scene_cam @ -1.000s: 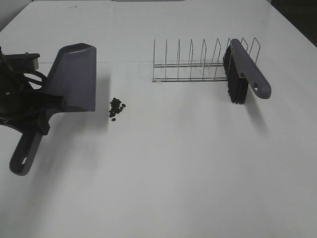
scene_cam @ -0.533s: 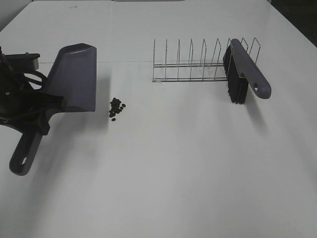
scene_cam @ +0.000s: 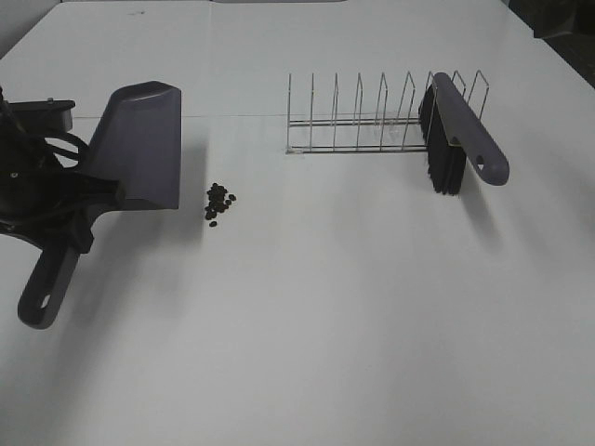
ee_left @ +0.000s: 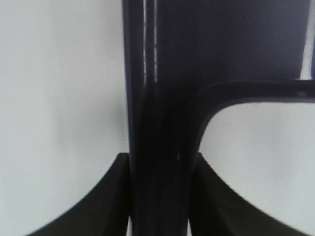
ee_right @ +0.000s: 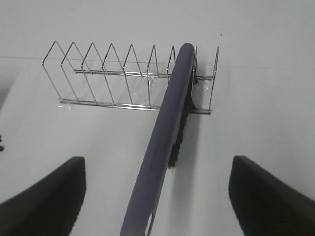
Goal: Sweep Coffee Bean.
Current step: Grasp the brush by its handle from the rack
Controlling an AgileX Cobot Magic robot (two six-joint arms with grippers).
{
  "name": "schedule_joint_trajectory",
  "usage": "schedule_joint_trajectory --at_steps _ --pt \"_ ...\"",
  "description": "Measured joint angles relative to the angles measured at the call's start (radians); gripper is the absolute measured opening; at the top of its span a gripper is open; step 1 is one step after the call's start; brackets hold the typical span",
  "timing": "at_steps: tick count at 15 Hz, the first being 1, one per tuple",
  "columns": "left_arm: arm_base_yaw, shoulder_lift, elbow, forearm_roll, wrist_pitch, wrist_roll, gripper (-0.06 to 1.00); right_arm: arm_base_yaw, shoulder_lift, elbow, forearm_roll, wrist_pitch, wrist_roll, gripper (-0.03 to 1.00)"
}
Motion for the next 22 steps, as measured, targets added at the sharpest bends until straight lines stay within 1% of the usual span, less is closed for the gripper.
schedule_joint_trajectory --at_steps 2,3,6,7,8,10,11,13,14,15,16,17,18,19,22 --pt "0.0 0.0 0.0 0.0 0.0 0.0 0.27 0.0 0.145 -0.15 0.0 0.051 -0.003 0.75" --pt "0.0 0.0 0.0 0.0 0.0 0.0 0.27 0.0 0.261 -0.287 0.0 0.12 -0.006 0.73" --pt "0.0 0.0 0.0 0.0 0.0 0.0 0.27 0.0 0.462 -0.544 -0.001 0.288 0.001 0.7" --pt "0.0 0.0 0.0 0.0 0.0 0.0 0.27 0.0 0.531 -0.624 -0.007 0.354 0.02 0.69" --pt "0.0 0.0 0.0 0.0 0.0 0.0 0.27 0.0 0.565 -0.667 -0.013 0.389 0.036 0.67" --pt "0.0 0.0 0.0 0.0 0.0 0.0 0.27 0.0 0.676 -0.818 -0.054 0.49 0.098 0.66" --pt "0.0 0.0 0.0 0.0 0.0 0.0 0.27 0.0 0.73 -0.88 -0.066 0.521 0.125 0.66" --pt "0.0 0.0 0.0 0.0 0.0 0.0 0.27 0.0 0.813 -1.0 -0.08 0.568 0.15 0.65" --pt "0.0 0.0 0.0 0.0 0.0 0.0 0.27 0.008 0.846 -1.042 -0.095 0.577 0.151 0.65" --pt "0.0 0.0 0.0 0.0 0.0 0.0 0.27 0.045 0.903 -1.107 -0.156 0.591 0.161 0.65" --pt "0.0 0.0 0.0 0.0 0.0 0.0 0.27 0.057 0.919 -1.12 -0.177 0.599 0.173 0.65" --pt "0.0 0.0 0.0 0.0 0.0 0.0 0.27 0.075 0.947 -1.141 -0.222 0.612 0.205 0.65" --pt "0.0 0.0 0.0 0.0 0.0 0.0 0.27 0.083 0.974 -1.158 -0.239 0.629 0.233 0.65" --pt "0.0 0.0 0.0 0.0 0.0 0.0 0.27 0.082 0.999 -1.166 -0.25 0.634 0.257 0.65" --pt "0.0 0.0 0.0 0.0 0.0 0.0 0.27 0.079 1.044 -1.178 -0.272 0.633 0.273 0.65"
